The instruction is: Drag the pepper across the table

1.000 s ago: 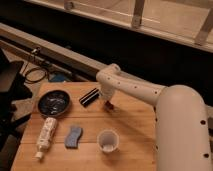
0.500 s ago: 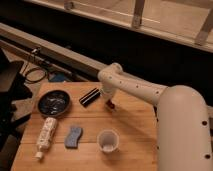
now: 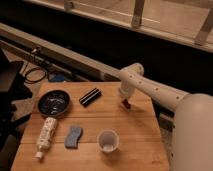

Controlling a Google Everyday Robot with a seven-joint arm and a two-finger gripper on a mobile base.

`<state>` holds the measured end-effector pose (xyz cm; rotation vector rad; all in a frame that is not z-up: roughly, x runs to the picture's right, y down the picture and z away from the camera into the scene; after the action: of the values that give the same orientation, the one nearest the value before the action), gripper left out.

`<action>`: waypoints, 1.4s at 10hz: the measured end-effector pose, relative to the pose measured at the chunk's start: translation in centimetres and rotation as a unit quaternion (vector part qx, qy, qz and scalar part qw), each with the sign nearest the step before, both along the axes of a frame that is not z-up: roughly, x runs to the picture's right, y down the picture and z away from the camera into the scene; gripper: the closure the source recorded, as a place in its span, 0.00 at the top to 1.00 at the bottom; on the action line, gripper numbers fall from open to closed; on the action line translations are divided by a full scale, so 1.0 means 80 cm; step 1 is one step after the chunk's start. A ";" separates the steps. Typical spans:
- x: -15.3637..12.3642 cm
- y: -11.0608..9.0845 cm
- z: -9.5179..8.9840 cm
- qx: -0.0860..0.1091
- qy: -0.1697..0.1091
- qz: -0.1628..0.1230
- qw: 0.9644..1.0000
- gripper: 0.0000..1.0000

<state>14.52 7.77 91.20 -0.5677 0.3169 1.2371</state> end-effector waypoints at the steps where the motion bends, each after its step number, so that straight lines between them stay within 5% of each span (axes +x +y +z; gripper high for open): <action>1: 0.030 0.003 0.000 -0.004 0.018 0.024 1.000 0.00; 4: 0.106 0.015 0.001 -0.022 0.072 0.091 0.993 0.00; 7: 0.149 0.039 0.003 -0.046 0.125 0.162 0.978 0.06; 8: 0.148 0.036 0.004 -0.044 0.126 0.163 0.978 0.15; 10: 0.132 0.030 0.004 -0.042 0.108 0.138 0.984 0.22; 14: 0.143 0.026 0.003 -0.042 0.114 0.144 0.982 0.22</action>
<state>25.96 9.82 91.43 -0.5582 0.4935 1.5792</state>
